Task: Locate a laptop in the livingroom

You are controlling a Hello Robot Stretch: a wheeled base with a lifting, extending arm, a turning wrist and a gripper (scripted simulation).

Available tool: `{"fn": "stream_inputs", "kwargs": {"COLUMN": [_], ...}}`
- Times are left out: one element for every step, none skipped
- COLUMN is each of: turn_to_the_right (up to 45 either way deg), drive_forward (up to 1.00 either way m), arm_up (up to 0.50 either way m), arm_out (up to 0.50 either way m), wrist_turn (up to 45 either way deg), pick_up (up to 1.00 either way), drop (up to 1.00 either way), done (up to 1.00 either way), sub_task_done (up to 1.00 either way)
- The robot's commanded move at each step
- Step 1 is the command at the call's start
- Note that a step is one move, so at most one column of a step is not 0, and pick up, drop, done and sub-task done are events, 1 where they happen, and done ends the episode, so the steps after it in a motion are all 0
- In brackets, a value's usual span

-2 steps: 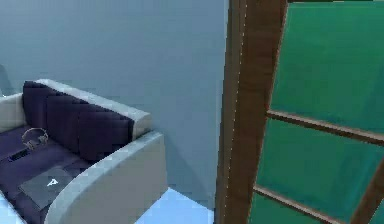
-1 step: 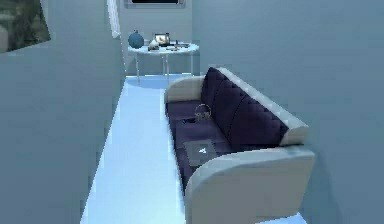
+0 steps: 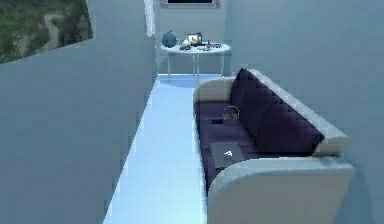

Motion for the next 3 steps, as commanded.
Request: {"fn": "stream_inputs", "kwargs": {"turn_to_the_right": [0.0, 18.0, 0.0], "drive_forward": [0.55, 0.00, 0.00], "arm_up": [0.00, 0.00, 0.00], "arm_out": [0.00, 0.00, 0.00], "wrist_turn": [0.0, 0.0, 0.0], "pick_up": [0.00, 0.00, 0.00], "drop": [0.00, 0.00, 0.00], "done": [0.00, 0.00, 1.00], "sub_task_done": [0.00, 0.00, 0.00]}}
